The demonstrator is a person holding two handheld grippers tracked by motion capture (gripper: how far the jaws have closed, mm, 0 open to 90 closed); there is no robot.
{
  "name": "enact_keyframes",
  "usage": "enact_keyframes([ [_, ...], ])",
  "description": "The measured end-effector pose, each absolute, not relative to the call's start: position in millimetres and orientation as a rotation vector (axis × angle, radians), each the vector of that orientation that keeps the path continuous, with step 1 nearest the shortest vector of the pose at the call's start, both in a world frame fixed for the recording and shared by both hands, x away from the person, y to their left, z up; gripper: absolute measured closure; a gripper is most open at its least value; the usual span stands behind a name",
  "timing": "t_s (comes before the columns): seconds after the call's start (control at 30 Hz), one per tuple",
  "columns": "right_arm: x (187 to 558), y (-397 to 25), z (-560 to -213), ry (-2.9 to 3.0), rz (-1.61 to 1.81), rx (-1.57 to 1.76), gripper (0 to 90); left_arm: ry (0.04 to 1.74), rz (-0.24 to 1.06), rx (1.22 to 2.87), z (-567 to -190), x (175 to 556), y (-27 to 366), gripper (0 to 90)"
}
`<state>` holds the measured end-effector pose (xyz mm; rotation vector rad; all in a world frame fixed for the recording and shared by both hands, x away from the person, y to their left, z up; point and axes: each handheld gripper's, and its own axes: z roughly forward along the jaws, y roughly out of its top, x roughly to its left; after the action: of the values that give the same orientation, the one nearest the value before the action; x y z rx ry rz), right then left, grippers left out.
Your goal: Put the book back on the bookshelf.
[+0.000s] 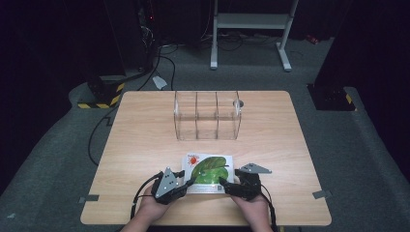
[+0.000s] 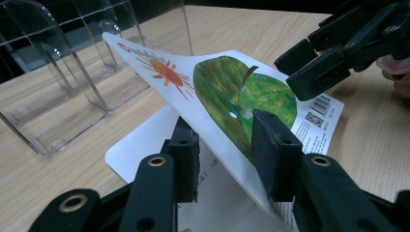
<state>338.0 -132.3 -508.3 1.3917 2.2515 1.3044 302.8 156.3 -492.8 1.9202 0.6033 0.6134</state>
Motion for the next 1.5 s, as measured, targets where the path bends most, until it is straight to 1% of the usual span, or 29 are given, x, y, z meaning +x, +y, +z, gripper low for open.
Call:
enact_keyframes([
  [0.1, 343, -132, -511, 2.281, 1.327, 1.413, 21.4, 0.591, 0.619, 1.921, -493, 302, 156, 63.6],
  [0.23, 346, -132, -515, 2.281, 1.332, 1.453, 21.0, 0.574, 0.631, 1.919, -493, 302, 156, 63.8],
  [0.3, 348, -133, -518, 2.290, 1.355, 1.482, 19.3, 0.562, 0.646, 1.923, -493, 301, 155, 63.9],
  [0.37, 353, -134, -520, 2.316, 1.381, 1.512, 17.3, 0.571, 0.634, 1.918, -494, 301, 156, 64.0],
  [0.5, 354, -132, -521, 2.339, 1.387, 1.501, 18.3, 0.584, 0.630, 1.921, -495, 302, 156, 64.0],
  [0.63, 351, -132, -519, 2.316, 1.368, 1.508, 22.0, 0.601, 0.615, 1.921, -496, 303, 157, 64.6],
  [0.8, 348, -132, -516, 2.297, 1.349, 1.491, 24.6, 0.633, 0.576, 1.909, -497, 305, 158, 65.5],
  [1.07, 340, -134, -510, 2.221, 1.337, 1.433, 32.4, 0.671, 0.562, 1.893, -497, 307, 158, 67.5],
  [1.5, 332, -136, -506, 2.151, 1.335, 1.375, 40.2, 0.718, 0.564, 1.878, -498, 310, 159, 68.4],
])
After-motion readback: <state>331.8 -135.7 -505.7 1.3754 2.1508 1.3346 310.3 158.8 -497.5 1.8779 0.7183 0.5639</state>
